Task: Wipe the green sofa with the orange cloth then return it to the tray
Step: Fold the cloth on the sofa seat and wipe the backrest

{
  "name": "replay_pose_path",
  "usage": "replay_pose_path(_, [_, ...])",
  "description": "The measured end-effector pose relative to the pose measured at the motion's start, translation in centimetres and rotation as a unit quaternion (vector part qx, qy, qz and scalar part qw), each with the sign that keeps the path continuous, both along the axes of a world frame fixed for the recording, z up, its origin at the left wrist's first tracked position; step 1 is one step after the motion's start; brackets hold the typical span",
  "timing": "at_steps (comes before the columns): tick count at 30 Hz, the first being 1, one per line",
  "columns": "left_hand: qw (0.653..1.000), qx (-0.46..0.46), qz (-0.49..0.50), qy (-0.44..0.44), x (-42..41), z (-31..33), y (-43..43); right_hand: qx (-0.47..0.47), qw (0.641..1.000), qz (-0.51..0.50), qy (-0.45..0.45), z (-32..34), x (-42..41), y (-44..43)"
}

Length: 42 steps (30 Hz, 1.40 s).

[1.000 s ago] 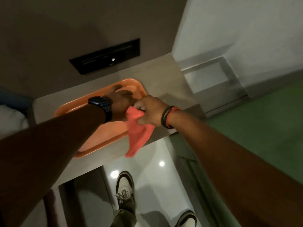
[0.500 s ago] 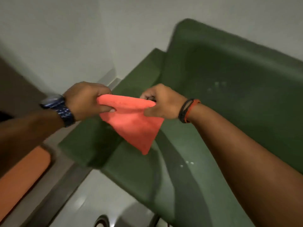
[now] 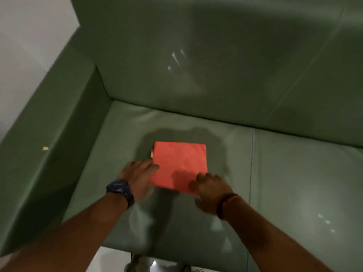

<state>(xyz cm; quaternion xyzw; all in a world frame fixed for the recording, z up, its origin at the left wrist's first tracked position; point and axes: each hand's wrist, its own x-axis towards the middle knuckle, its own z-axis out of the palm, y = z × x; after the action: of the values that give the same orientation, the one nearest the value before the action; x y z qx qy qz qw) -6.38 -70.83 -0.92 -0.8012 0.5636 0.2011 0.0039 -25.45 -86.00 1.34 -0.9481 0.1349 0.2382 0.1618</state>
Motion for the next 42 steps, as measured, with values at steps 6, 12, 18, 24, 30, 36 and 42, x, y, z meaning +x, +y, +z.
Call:
replay_pose_path(6, [0.977, 0.171, 0.125, -0.011, 1.8, -7.8, 2.2, 0.006, 0.984, -0.139, -0.110, -5.8, -0.5, 2.8])
replay_pose_path(12, [0.974, 0.188, 0.128, 0.018, 3.0, -11.4, 1.5, 0.030, 0.978, -0.162, -0.132, -11.5, 4.1, 4.1])
replay_pose_path(18, [0.976, 0.170, 0.135, 0.020, 3.1, -12.0, 1.7, -0.043, 0.980, -0.151, -0.123, -15.5, 4.0, 4.5])
replay_pose_path(24, [0.979, 0.158, 0.131, 0.020, 3.0, -11.8, 1.8, -0.094, 0.946, -0.285, -0.124, -16.0, 6.5, 5.5])
replay_pose_path(30, [0.979, 0.163, 0.122, 0.007, 3.0, -11.8, 1.9, -0.093, 0.982, -0.105, -0.126, -16.3, 2.1, 2.9])
replay_pose_path(36, [0.979, 0.156, 0.128, 0.001, 2.9, -12.0, 1.9, -0.088, 0.971, -0.195, -0.102, -15.7, 4.1, 5.1])
replay_pose_path(42, [0.980, 0.150, 0.129, -0.001, 2.8, -12.2, 2.0, -0.089, 0.984, -0.094, -0.120, -16.0, 0.5, 2.4])
